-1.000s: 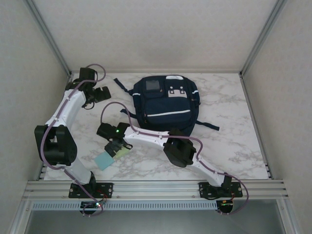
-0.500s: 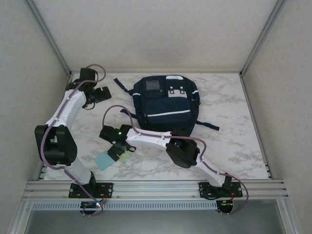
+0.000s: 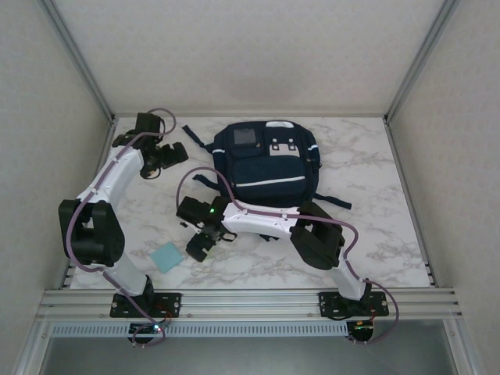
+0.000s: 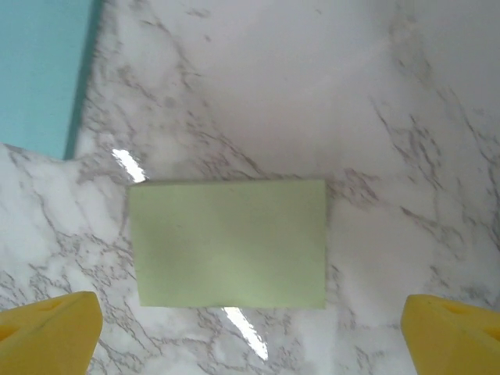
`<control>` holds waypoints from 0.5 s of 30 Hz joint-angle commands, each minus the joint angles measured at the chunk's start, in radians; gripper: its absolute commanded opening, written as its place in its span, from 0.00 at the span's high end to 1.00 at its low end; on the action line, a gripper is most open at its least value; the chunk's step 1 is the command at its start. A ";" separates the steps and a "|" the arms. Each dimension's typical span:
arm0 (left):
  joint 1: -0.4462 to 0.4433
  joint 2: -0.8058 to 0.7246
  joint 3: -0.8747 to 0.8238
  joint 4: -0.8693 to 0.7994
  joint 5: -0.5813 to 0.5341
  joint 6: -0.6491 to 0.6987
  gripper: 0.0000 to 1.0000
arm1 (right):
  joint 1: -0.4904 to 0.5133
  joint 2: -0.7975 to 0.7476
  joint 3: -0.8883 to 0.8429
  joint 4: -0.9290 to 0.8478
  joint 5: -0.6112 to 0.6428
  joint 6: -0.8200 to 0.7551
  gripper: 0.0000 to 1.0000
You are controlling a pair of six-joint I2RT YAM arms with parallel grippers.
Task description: Pack books, pencil case, and school supplies into a backpack
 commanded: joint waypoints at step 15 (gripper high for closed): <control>-0.009 -0.007 -0.053 -0.009 0.047 -0.002 0.00 | 0.013 0.143 0.030 0.066 0.070 -0.052 0.01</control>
